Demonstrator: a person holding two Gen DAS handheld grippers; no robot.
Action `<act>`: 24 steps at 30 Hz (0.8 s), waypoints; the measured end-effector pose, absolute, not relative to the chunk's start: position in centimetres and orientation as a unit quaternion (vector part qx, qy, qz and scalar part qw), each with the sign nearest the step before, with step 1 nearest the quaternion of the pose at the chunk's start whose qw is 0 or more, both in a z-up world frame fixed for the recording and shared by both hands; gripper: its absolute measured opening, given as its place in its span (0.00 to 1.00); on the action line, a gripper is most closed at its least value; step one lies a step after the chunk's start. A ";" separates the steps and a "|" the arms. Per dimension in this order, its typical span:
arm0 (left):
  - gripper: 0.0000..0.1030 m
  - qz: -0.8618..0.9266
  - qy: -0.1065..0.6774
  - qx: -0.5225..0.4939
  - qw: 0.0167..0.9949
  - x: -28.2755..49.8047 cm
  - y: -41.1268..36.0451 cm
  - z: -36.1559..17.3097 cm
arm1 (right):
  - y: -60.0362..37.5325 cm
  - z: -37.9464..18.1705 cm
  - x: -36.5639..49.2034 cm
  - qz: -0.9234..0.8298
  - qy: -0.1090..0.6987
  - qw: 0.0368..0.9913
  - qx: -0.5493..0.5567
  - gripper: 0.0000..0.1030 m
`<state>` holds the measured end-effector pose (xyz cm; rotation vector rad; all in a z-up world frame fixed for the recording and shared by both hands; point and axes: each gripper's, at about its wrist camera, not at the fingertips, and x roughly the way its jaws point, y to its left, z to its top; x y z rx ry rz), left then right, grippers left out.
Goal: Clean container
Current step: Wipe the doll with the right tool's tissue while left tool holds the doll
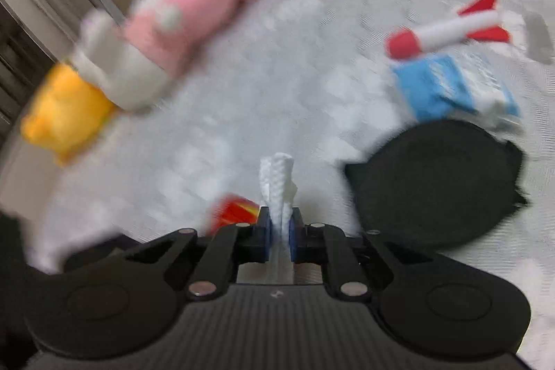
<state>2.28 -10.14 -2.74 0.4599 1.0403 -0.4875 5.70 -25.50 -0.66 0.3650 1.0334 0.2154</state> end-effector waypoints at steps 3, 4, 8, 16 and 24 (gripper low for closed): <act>0.88 -0.236 0.491 0.204 0.813 2.2 -10.0 -2.2 | -26.8 -1.4 5.6 0.077 0.504 0.838 0.193 0.11; 0.88 -0.242 0.495 0.195 0.811 2.2 -9.7 -1.8 | -26.9 -1.3 5.4 0.075 0.502 0.840 0.194 0.11; 0.92 -0.271 0.556 0.095 0.780 2.7 -6.5 -0.1 | -25.8 0.4 4.3 0.088 0.473 0.860 0.168 0.11; 0.94 -0.297 0.622 0.001 0.725 2.5 -2.4 0.0 | -21.2 4.1 3.2 0.246 0.427 0.832 0.255 0.12; 0.94 -0.288 0.613 0.045 0.735 2.5 -3.5 -0.6 | -20.8 1.2 1.8 0.199 0.523 0.814 0.156 0.12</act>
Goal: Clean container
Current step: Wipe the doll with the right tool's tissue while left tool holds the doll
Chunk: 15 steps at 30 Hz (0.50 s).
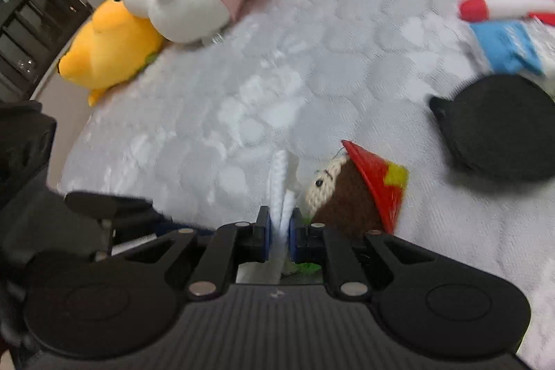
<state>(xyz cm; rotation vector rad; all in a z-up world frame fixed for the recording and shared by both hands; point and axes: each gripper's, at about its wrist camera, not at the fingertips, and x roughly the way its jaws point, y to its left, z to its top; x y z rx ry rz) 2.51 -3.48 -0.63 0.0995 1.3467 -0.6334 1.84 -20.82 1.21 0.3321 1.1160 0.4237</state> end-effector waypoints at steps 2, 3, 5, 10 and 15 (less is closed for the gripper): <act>0.94 -0.291 0.605 0.068 0.738 2.4 -4.2 -0.7 | -22.3 1.3 1.5 0.190 0.535 0.808 0.154 0.09; 0.94 -0.295 0.600 0.080 0.739 2.1 -4.6 -0.6 | -23.1 1.3 1.4 0.187 0.541 0.806 0.154 0.09; 0.95 -0.301 0.590 0.102 0.742 1.5 -5.2 -0.6 | -24.0 2.0 0.6 0.180 0.536 0.813 0.139 0.12; 0.95 -0.292 0.588 0.118 0.745 1.3 -5.8 -0.8 | -26.4 3.6 0.6 0.179 0.491 0.838 0.157 0.12; 0.95 -0.298 0.578 0.078 0.755 2.4 -6.3 -0.3 | -29.6 3.9 2.4 0.138 0.455 0.851 0.222 0.12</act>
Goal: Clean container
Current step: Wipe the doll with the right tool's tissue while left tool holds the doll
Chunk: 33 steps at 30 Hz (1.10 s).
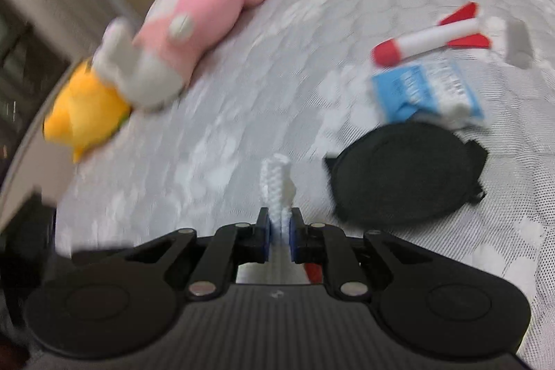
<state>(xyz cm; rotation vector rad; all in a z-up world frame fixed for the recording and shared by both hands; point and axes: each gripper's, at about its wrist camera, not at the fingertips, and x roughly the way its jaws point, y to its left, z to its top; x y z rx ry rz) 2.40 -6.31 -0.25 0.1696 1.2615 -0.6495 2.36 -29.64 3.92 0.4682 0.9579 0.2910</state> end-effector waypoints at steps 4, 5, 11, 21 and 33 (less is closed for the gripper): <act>0.95 -0.300 0.573 0.070 0.759 4.4 -8.6 -0.3 | -31.0 3.3 2.8 0.100 0.446 0.862 0.220 0.12; 0.95 -0.302 0.575 0.080 0.756 5.0 -9.8 -0.7 | -31.2 3.2 2.8 0.097 0.447 0.861 0.221 0.12; 0.97 -0.318 0.568 0.186 0.736 5.6 -16.0 -3.7 | -31.9 2.9 2.6 0.086 0.448 0.863 0.216 0.12; 0.73 -0.335 0.389 0.248 0.822 0.1 -11.6 0.8 | -32.5 5.3 1.5 0.152 0.373 0.871 0.281 0.12; 0.73 -0.327 0.416 0.220 0.820 0.3 -10.6 0.4 | -28.5 2.3 2.4 0.158 0.456 0.849 0.218 0.12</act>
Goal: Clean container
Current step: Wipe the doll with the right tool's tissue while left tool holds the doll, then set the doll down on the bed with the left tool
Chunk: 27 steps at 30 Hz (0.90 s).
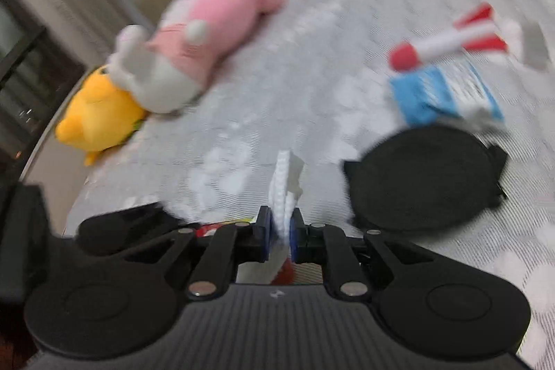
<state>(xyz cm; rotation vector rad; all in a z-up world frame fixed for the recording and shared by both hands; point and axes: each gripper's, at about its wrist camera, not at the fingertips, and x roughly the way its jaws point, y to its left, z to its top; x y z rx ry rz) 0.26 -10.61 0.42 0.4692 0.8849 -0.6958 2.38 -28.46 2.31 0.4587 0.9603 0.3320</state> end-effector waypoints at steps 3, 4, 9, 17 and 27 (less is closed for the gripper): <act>0.73 -0.330 0.408 0.207 0.826 0.4 -10.3 1.1 | -28.5 1.5 2.4 0.137 0.474 0.847 0.200 0.12; 0.73 -0.329 0.408 0.198 0.828 0.6 -10.1 1.2 | -28.4 1.2 2.4 0.133 0.480 0.846 0.192 0.12; 0.76 -0.276 0.457 0.134 0.835 3.6 -7.5 1.3 | -27.6 0.0 2.6 0.114 0.505 0.843 0.145 0.12; 0.91 -0.129 0.494 0.040 0.859 7.3 0.8 3.0 | -25.8 0.3 2.2 0.190 0.503 0.827 0.163 0.12; 0.91 -0.243 0.511 0.126 0.815 3.9 -3.8 1.6 | -22.1 -0.5 3.1 0.210 0.504 0.824 0.150 0.12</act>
